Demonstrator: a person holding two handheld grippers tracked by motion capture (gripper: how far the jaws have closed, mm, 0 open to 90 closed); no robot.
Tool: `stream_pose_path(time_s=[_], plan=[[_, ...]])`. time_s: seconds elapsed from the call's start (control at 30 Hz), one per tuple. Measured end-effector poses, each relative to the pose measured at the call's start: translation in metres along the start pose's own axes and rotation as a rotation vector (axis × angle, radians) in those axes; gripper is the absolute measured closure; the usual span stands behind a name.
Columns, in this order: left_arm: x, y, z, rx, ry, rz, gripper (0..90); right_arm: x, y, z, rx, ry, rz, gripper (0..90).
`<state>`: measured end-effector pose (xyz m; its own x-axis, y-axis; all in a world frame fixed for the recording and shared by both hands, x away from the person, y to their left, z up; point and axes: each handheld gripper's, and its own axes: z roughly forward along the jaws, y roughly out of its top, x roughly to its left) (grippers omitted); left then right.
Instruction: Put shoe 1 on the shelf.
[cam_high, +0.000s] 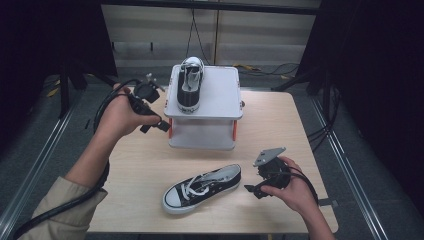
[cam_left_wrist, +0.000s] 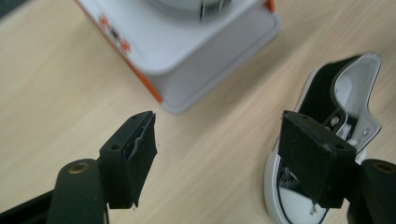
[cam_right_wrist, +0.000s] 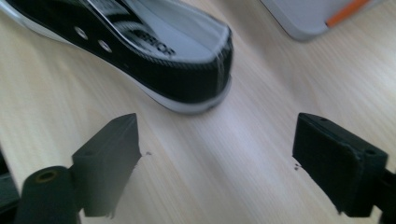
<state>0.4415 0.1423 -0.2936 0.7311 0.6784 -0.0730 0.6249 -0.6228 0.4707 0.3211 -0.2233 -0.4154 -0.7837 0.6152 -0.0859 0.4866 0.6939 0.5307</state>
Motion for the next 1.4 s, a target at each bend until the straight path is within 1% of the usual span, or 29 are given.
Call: stream_pose_path(time_s=[0.07,0.1,0.13,0.17,0.2,0.23,0.27,0.3,0.33,0.37,0.4,0.47,0.5,0.53,0.6,0.63,0.67,0.73,0.8,0.87,0.9,1.0,1.07,1.13,1.23,1.3,1.33,1.37,1.4], plan=[[0.002,-0.013,0.010,0.014,-0.013,-0.012,26.9,0.000,0.009,-0.002,-0.006,0.026,-0.016,13.7],[0.003,-0.020,0.015,0.023,-0.023,-0.013,26.3,0.001,0.013,-0.002,-0.011,0.030,-0.026,13.7],[0.004,-0.027,0.021,0.025,-0.033,-0.024,25.7,0.001,0.016,-0.002,-0.009,0.034,-0.041,13.7],[0.005,-0.033,0.026,0.035,-0.043,-0.038,25.0,0.002,0.020,-0.002,0.000,0.038,-0.058,13.7],[0.006,-0.040,0.032,0.044,-0.052,-0.036,24.3,0.003,0.023,-0.001,0.008,0.041,-0.079,13.7],[0.007,-0.047,0.039,0.054,-0.058,-0.053,23.8,0.004,0.026,0.000,0.020,0.045,-0.095,13.8],[0.007,-0.051,0.043,0.062,-0.060,-0.058,22.9,0.004,0.030,0.002,0.033,0.051,-0.113,14.1],[0.008,-0.057,0.048,0.073,-0.073,-0.064,22.0,0.005,0.032,0.003,0.040,0.054,-0.125,14.5],[0.009,-0.062,0.052,0.073,-0.078,-0.077,21.3,0.005,0.035,0.004,0.043,0.057,-0.143,15.2],[0.009,-0.069,0.055,0.069,-0.092,-0.089,20.5,0.005,0.037,0.005,0.048,0.063,-0.154,16.5],[0.009,-0.074,0.058,0.058,-0.100,-0.111,19.0,0.005,0.040,0.006,0.054,0.068,-0.175,17.3],[0.010,-0.083,0.062,0.052,-0.112,-0.119,18.1,0.005,0.046,0.007,0.055,0.071,-0.211,18.5],[0.010,-0.088,0.064,0.049,-0.120,-0.137,17.8,0.006,0.048,0.008,0.059,0.072,-0.215,18.5],[0.010,-0.093,0.067,0.056,-0.120,-0.139,17.4,0.007,0.050,0.008,0.061,0.074,-0.226,18.6],[0.010,-0.100,0.071,0.059,-0.129,-0.145,17.1,0.008,0.054,0.009,0.054,0.085,-0.243,18.7],[0.010,-0.103,0.073,0.068,-0.128,-0.145,16.9,0.009,0.056,0.010,0.054,0.091,-0.247,19.4],[0.010,-0.106,0.075,0.065,-0.129,-0.145,16.9,0.010,0.057,0.011,0.059,0.098,-0.260,21.2],[0.009,-0.113,0.078,0.067,-0.135,-0.160,16.9,0.013,0.060,0.014,0.067,0.111,-0.283,22.3],[0.009,-0.118,0.081,0.072,-0.137,-0.165,16.9,0.014,0.062,0.016,0.073,0.121,-0.279,22.9],[0.009,-0.123,0.083,0.074,-0.135,-0.174,16.9,0.017,0.065,0.018,0.085,0.139,-0.282,25.8],[0.009,-0.125,0.084,0.075,-0.126,-0.175,16.9,0.017,0.067,0.020,0.091,0.159,-0.284,30.8],[0.009,-0.131,0.087,0.069,-0.122,-0.187,17.0,0.019,0.070,0.025,0.110,0.184,-0.301,34.9],[0.008,-0.135,0.089,0.065,-0.126,-0.187,17.0,0.022,0.072,0.030,0.142,0.186,-0.320,36.9],[0.007,-0.139,0.091,0.064,-0.124,-0.182,17.2,0.024,0.073,0.037,0.176,0.200,-0.350,43.2],[0.006,-0.146,0.096,0.056,-0.126,-0.185,17.7,0.028,0.074,0.048,0.224,0.231,-0.363,50.4],[0.006,-0.148,0.100,0.093,-0.110,-0.178,19.4,0.033,0.074,0.056,0.269,0.241,-0.383,55.5],[0.006,-0.148,0.101,0.105,-0.101,-0.176,19.6,0.035,0.074,0.059,0.287,0.240,-0.396,56.4],[0.008,-0.149,0.101,0.098,-0.105,-0.176,19.8,0.038,0.074,0.061,0.308,0.220,-0.405,59.0],[0.009,-0.150,0.101,0.089,-0.103,-0.192,19.8,0.042,0.074,0.064,0.320,0.199,-0.422,64.8]])
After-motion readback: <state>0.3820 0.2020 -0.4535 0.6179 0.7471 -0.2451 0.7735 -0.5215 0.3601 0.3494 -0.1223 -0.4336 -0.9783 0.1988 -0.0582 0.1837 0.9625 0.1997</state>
